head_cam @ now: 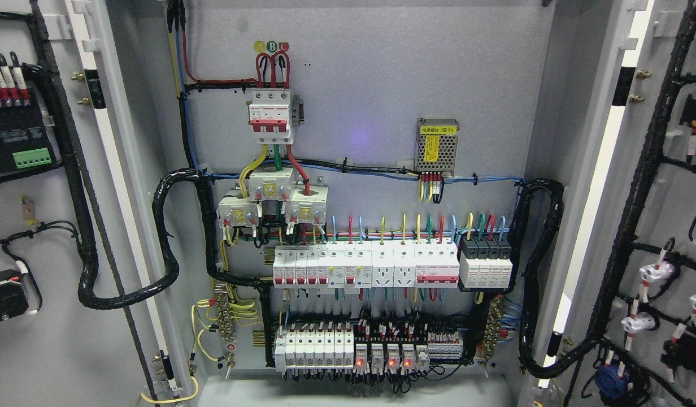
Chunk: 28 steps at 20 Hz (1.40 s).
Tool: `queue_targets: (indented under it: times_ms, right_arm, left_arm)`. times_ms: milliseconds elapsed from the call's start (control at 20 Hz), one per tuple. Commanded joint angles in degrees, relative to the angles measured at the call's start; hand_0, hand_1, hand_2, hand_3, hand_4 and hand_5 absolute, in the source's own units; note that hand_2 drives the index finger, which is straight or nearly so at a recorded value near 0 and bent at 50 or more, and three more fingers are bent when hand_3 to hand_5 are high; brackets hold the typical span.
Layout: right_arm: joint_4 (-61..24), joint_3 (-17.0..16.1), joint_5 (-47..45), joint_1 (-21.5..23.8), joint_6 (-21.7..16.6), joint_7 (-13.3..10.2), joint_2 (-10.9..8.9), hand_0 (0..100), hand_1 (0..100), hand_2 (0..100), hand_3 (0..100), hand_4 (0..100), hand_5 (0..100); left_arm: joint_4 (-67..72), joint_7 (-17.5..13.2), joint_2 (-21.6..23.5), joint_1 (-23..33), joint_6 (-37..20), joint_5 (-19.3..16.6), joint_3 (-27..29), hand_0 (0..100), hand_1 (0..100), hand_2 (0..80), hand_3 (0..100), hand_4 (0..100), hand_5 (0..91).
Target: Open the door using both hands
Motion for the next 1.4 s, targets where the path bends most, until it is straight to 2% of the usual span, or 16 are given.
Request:
queue_targets:
  times_ms: [0, 250, 451, 601, 802, 952, 1052, 1252, 1353]
  right_arm:
    - [3.52, 9.99, 8.16, -0.26, 0.09, -0.66, 4.08, 0, 0, 0, 0, 0, 0]
    - [12.83, 12.28, 15.82, -0.44, 0.09, -0.66, 9.36, 0, 0, 0, 0, 0, 0]
    - [23.37, 14.39, 21.36, -0.44, 0.00, -0.57, 12.44, 0, 0, 0, 0, 0, 0]
    - [30.76, 14.48, 22.69, -0.62, -0.08, -0.57, 15.68, 0, 0, 0, 0, 0, 0]
    - [41.30, 13.52, 22.78, -1.58, -0.17, -0.57, 20.87, 0, 0, 0, 0, 0, 0]
    - [50.88, 13.60, 22.86, -4.12, -0.35, -0.39, 21.41, 0, 0, 0, 0, 0, 0]
    - [57.21, 13.60, 23.56, -6.40, -0.35, -0.48, 21.41, 0, 0, 0, 0, 0, 0]
    - [68.29, 13.69, 25.93, -9.66, -0.35, -0.83, 21.50, 0, 0, 0, 0, 0, 0]
    - [73.21, 13.87, 27.86, -10.90, -0.35, -2.14, 21.50, 0, 0, 0, 0, 0, 0]
  left_arm:
    - [-6.84, -0.03, -1.48, 7.65, -0.10, -0.08, -0.85, 0, 0, 0.0, 0, 0, 0.0]
    - [-6.76, -1.08, -4.73, 12.94, -0.53, -0.16, -1.12, 0, 0, 0.0, 0, 0, 0.0]
    - [-5.79, -1.88, -7.98, 18.03, -0.45, -0.87, -2.34, 0, 0, 0.0, 0, 0, 0.0]
    - [-0.80, -2.14, -10.09, 19.62, -0.36, -1.66, -5.33, 0, 0, 0.0, 0, 0, 0.0]
    - [8.34, -4.69, -13.25, 19.54, -0.18, -2.45, -9.90, 0, 0, 0.0, 0, 0, 0.0]
    - [16.33, -5.22, -15.10, 18.93, 0.08, -2.80, -14.02, 0, 0, 0.0, 0, 0, 0.0]
    - [21.96, -5.30, -16.85, 17.44, -0.01, -5.07, -17.28, 0, 0, 0.0, 0, 0, 0.0]
    - [31.98, -5.22, -19.15, 14.98, 0.08, -6.14, -20.18, 0, 0, 0.0, 0, 0, 0.0]
    - [37.60, -5.22, -19.50, 12.78, 0.25, -6.14, -21.85, 0, 0, 0.0, 0, 0, 0.0]
